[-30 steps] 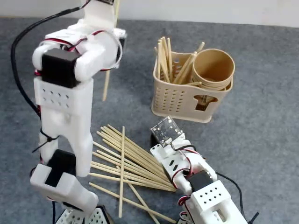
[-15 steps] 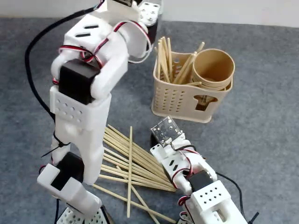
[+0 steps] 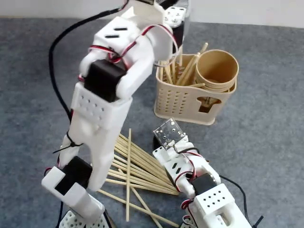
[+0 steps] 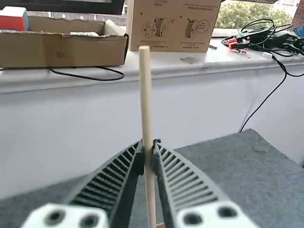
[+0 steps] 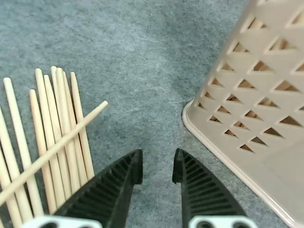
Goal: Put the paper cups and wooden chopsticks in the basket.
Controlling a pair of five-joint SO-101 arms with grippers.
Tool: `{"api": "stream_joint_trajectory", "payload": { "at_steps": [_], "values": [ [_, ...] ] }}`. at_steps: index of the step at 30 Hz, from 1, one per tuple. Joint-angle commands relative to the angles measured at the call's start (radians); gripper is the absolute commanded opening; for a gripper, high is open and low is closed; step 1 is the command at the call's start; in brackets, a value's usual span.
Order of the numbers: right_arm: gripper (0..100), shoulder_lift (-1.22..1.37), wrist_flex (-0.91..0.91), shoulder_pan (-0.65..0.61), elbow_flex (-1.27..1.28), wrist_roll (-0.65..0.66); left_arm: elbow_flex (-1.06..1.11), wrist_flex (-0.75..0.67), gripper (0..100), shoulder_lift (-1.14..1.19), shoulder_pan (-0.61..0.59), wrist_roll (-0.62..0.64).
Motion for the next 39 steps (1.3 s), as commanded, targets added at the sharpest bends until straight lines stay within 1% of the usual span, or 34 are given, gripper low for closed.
{"api": "stream_joint_trajectory", "payload": {
  "at_steps": [1, 9, 13, 18, 20, 22, 24, 30, 33, 37, 39],
  "values": [
    [11.9, -0.024, -0.022, -0.005, -0.002, 0.011, 0.071, -0.089, 0, -0.002, 0.008, 0.046],
    [11.9, -0.024, -0.022, -0.005, -0.002, 0.011, 0.329, -0.238, 0, -0.015, 0.008, 0.041],
    [11.9, -0.024, -0.022, -0.005, -0.002, 0.011, 0.398, -0.269, 0, -0.015, 0.007, 0.040],
    [11.9, -0.024, -0.022, -0.005, -0.002, 0.012, 0.414, -0.270, 1, -0.015, -0.016, 0.031],
    [11.9, -0.024, -0.022, -0.005, -0.002, 0.012, 0.412, -0.270, 5, -0.016, -0.021, -0.015],
    [11.9, -0.024, -0.022, -0.005, -0.002, 0.012, 0.412, -0.264, 11, -0.022, -0.019, -0.023],
    [11.9, -0.024, -0.022, -0.005, -0.002, 0.012, 0.412, -0.219, 14, -0.050, -0.022, -0.023],
    [11.9, -0.024, -0.022, -0.004, -0.002, 0.012, 0.412, -0.106, 14, -0.179, -0.025, -0.031],
    [11.9, -0.024, -0.022, -0.004, -0.002, 0.012, 0.414, -0.020, 14, -0.237, -0.033, -0.032],
    [11.9, -0.024, -0.022, -0.004, -0.002, 0.012, 0.418, 0.109, 14, -0.311, -0.093, -0.032],
    [11.9, -0.024, -0.022, -0.004, -0.002, 0.012, 0.418, 0.172, 14, -0.346, -0.147, -0.032]
  ]
}}
